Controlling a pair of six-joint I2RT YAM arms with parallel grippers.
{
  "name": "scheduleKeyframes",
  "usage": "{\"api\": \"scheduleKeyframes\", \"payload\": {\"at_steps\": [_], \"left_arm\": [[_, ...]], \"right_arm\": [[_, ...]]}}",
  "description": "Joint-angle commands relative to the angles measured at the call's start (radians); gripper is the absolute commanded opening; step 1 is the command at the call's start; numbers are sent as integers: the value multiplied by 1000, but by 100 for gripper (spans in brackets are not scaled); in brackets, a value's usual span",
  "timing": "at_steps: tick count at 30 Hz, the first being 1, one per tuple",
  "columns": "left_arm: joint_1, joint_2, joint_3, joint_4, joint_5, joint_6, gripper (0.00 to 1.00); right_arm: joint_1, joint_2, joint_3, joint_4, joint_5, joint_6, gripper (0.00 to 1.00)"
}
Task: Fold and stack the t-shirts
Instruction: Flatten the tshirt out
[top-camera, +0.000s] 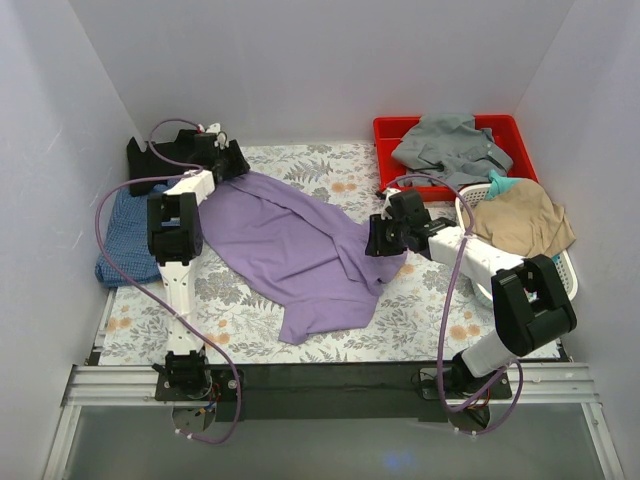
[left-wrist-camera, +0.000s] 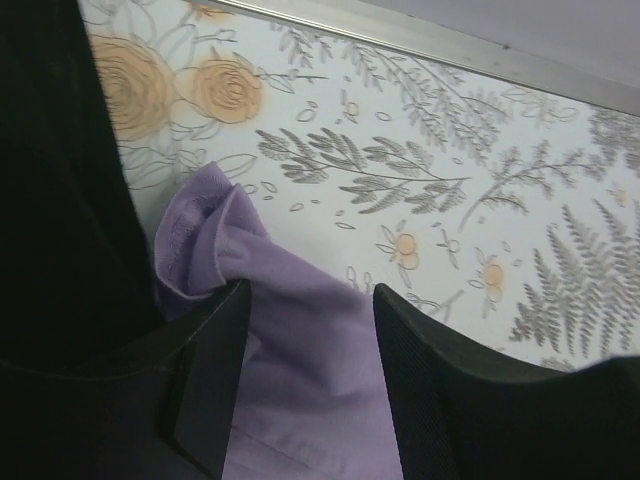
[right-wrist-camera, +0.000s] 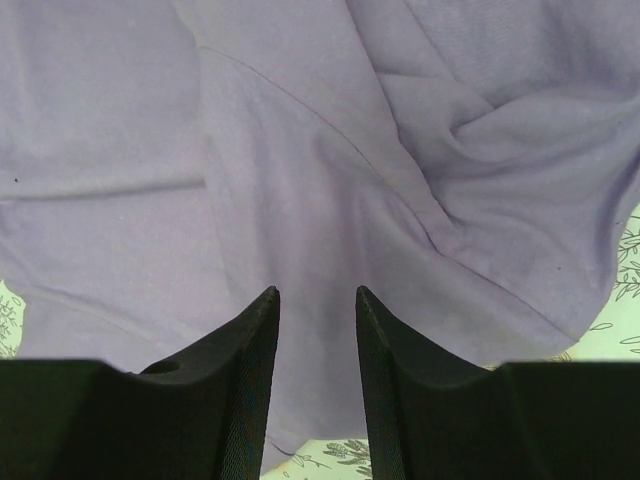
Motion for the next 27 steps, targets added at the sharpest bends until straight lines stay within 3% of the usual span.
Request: {"api": "scheduleKeyframes", "payload": {"at_steps": [1, 3, 13, 23, 27], "left_arm": [[-41, -82, 18, -51, -245, 126, 52], [-58, -94, 9, -27, -378, 140, 55], [-58, -248, -97, 140, -164, 77, 64], [-58, -217, -126, 143, -40, 86, 64], [-66, -177, -119, 120, 30, 78, 59]], "right_arm": [[6, -11, -6, 23, -9, -1, 42], [8, -13, -6, 24, -12, -3, 42], [11, -19, -18, 23, 5, -7, 42], [9, 6, -35, 50, 45, 3, 41], [11, 38, -20, 61, 54, -3, 41]]}}
